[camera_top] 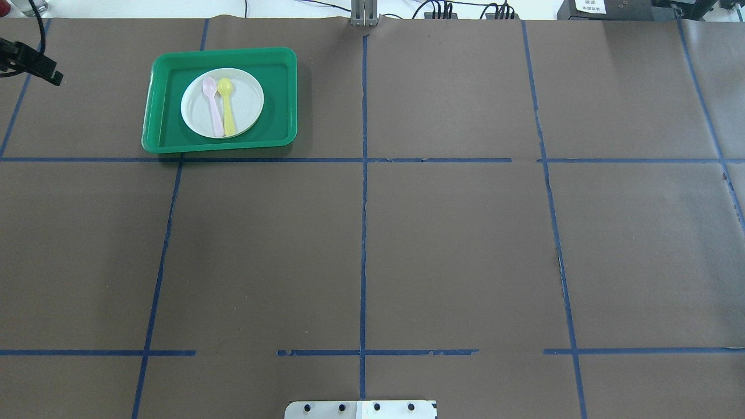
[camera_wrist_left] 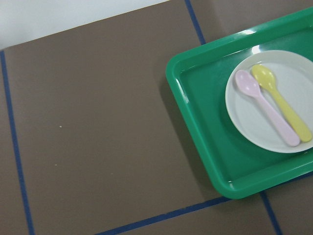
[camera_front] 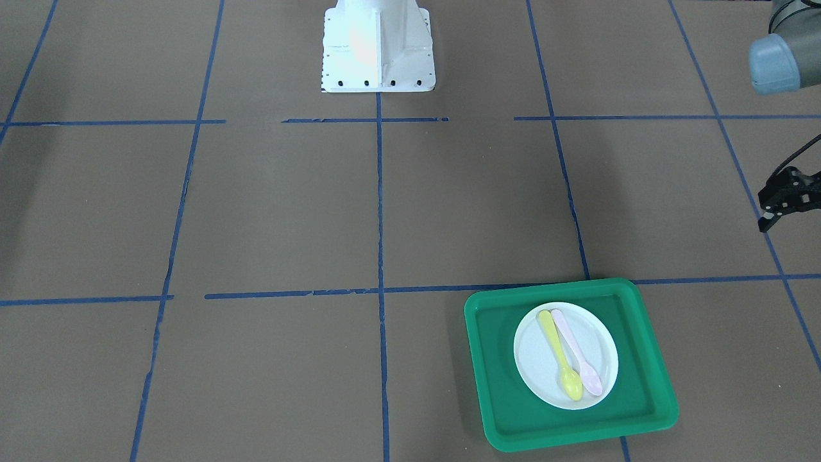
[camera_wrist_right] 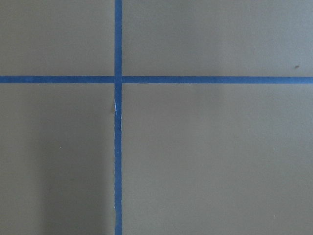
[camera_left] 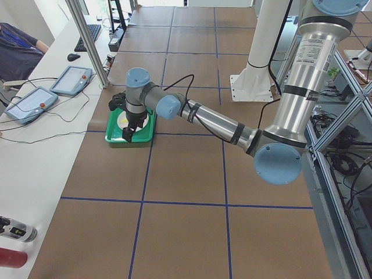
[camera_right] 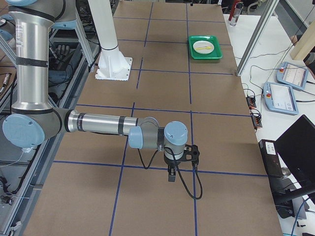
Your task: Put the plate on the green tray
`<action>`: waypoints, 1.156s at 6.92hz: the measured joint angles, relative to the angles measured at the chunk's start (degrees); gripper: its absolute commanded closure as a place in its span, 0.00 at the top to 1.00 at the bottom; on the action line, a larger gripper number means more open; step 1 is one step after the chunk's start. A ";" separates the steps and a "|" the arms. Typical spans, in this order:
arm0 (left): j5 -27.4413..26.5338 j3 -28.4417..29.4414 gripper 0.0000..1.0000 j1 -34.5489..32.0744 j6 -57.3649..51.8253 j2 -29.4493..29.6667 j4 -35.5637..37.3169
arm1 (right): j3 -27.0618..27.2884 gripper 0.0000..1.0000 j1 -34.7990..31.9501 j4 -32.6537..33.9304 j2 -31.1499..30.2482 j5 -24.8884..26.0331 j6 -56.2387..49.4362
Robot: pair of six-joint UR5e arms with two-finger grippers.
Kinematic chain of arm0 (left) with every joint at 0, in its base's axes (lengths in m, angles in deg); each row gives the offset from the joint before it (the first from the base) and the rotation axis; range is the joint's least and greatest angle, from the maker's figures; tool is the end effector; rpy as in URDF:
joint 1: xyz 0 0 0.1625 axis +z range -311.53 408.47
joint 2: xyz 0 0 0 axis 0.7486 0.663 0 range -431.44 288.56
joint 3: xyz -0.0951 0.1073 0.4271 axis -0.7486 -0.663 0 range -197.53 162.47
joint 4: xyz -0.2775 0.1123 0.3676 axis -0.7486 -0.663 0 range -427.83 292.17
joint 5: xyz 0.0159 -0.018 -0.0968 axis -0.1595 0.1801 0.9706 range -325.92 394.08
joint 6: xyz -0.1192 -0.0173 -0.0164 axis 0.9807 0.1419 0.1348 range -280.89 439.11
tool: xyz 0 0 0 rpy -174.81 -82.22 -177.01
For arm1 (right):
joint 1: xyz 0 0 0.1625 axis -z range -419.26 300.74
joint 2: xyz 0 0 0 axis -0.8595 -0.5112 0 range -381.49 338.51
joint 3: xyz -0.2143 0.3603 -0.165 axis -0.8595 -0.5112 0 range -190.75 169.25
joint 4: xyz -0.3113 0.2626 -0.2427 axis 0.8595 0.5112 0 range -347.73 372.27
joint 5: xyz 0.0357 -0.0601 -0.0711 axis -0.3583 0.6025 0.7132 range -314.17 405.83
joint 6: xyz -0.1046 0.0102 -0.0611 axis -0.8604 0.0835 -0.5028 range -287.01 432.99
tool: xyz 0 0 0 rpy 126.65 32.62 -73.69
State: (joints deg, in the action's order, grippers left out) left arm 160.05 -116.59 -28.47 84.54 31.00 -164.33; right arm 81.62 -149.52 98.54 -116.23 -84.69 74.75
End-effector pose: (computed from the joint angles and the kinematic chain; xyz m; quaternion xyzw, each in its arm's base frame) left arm 0.0876 -0.6517 0.4758 0.1789 0.3326 0.1359 0.9159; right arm 0.0567 -0.5189 0.7203 0.0066 -0.3464 0.0125 0.9380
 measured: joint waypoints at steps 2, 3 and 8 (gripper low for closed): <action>3.31 0.27 1.00 -3.49 -4.26 -5.98 0.47 | 0.00 1.00 0.00 0.03 0.00 0.00 0.00; 5.72 0.13 1.00 -5.73 -4.80 -10.05 0.69 | 0.00 1.00 0.00 0.03 0.00 0.00 0.00; 7.49 -0.76 1.00 -12.09 -5.26 -18.38 7.42 | 0.00 1.00 0.00 0.04 0.00 0.00 0.00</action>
State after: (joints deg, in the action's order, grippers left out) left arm 167.53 -117.35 -40.56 79.28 12.62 -156.91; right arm 81.62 -149.52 98.57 -116.23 -84.69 74.74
